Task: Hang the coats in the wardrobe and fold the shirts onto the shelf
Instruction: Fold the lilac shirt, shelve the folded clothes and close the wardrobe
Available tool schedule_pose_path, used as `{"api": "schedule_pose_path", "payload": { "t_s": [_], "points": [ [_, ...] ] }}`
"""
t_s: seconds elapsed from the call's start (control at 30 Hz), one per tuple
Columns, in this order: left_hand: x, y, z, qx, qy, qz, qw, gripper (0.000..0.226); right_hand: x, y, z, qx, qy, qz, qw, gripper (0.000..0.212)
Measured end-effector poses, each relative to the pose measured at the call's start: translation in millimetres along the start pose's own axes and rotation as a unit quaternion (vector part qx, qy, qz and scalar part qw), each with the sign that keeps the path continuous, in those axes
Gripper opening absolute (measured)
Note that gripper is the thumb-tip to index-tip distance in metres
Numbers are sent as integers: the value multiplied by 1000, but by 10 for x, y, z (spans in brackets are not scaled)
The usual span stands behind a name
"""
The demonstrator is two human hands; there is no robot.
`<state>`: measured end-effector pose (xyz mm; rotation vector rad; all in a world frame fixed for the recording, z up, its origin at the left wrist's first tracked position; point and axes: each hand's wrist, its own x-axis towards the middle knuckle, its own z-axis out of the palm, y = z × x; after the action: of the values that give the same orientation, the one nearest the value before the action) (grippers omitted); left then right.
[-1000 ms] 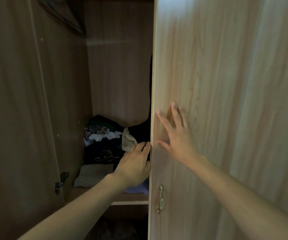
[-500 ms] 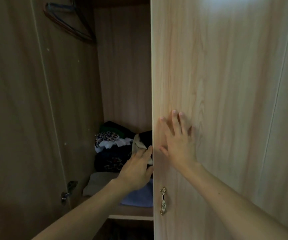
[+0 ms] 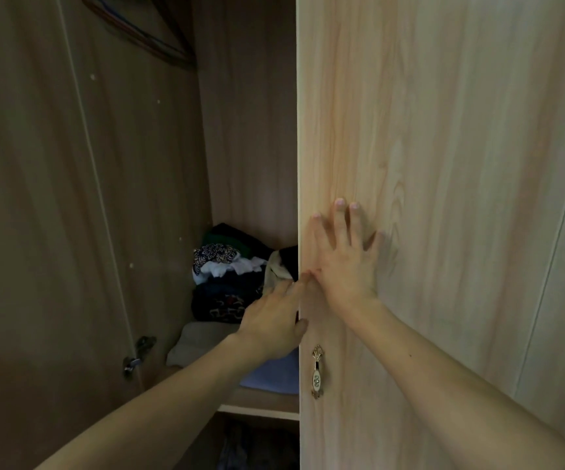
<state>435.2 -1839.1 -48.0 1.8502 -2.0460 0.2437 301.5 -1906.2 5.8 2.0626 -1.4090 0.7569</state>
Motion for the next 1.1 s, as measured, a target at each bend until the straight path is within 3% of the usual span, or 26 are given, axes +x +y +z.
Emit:
{"api": "schedule_pose_path", "payload": {
  "t_s": [0.17, 0.43, 0.73, 1.0, 1.1],
  "points": [
    [-103, -75, -167, 8, 10, -26, 1000, 74, -34, 62, -113, 20, -22, -20, 999, 101],
    [-464, -241, -456, 69, 11, -70, 995, 73, -193, 25, -217, 238, 51, -83, 966, 68],
    [-1500, -597, -1095, 172, 55, -147, 972, 62, -636, -754, -138, 354, -27, -147, 923, 71],
    [-2533, -1032, -2109, 249, 159, -229, 927, 52, -741, -1785, -671, 448, -58, -188, 872, 71],
    [-2947, -1195, -2444, 350, 231, -239, 876, 52, -847, -2153, -922, 456, -70, -209, 862, 72]
  ]
}}
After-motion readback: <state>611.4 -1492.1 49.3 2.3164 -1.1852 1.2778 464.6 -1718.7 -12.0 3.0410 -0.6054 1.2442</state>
